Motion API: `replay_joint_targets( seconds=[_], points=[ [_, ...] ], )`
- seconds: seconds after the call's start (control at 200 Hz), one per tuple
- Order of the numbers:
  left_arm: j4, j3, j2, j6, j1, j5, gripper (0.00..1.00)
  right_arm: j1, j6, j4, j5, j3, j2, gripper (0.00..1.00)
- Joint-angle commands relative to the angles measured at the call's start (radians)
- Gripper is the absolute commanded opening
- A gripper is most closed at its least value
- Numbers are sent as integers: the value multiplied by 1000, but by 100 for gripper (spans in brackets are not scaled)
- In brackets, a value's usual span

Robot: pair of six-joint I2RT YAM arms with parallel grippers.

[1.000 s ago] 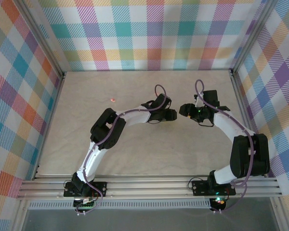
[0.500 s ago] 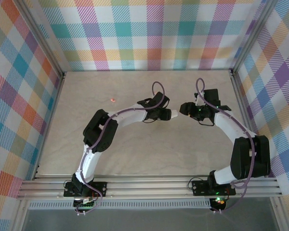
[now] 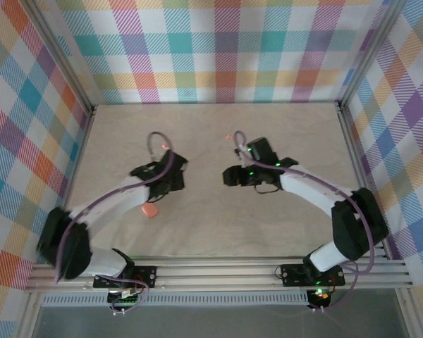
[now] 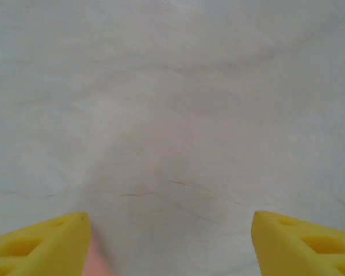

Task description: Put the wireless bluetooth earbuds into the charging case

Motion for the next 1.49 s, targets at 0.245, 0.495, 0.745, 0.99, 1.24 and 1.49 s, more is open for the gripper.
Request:
replay_joint_targets(
  seconds=[0.245, 0.495, 0.745, 0.99, 1.24, 1.49],
  points=[
    [-68, -237, -284, -68, 192, 74, 85, 116, -23, 37, 83, 93, 130, 59],
    [-8, -348, -293, -124, 382, 299, 76, 244, -2, 23, 95, 214, 254, 60],
    [92, -363, -133, -147, 417, 430, 70, 274, 18, 35, 107, 207, 261, 60],
    [104, -341, -85, -163, 417, 445, 65, 273, 17, 41, 116, 200, 250, 60],
    [175, -368, -2, -172, 415, 466, 51, 250, 73, 83, 85, 161, 235, 61],
    [223, -333, 24, -92, 365, 469, 39, 147, 160, 152, -40, 74, 188, 61]
  ],
)
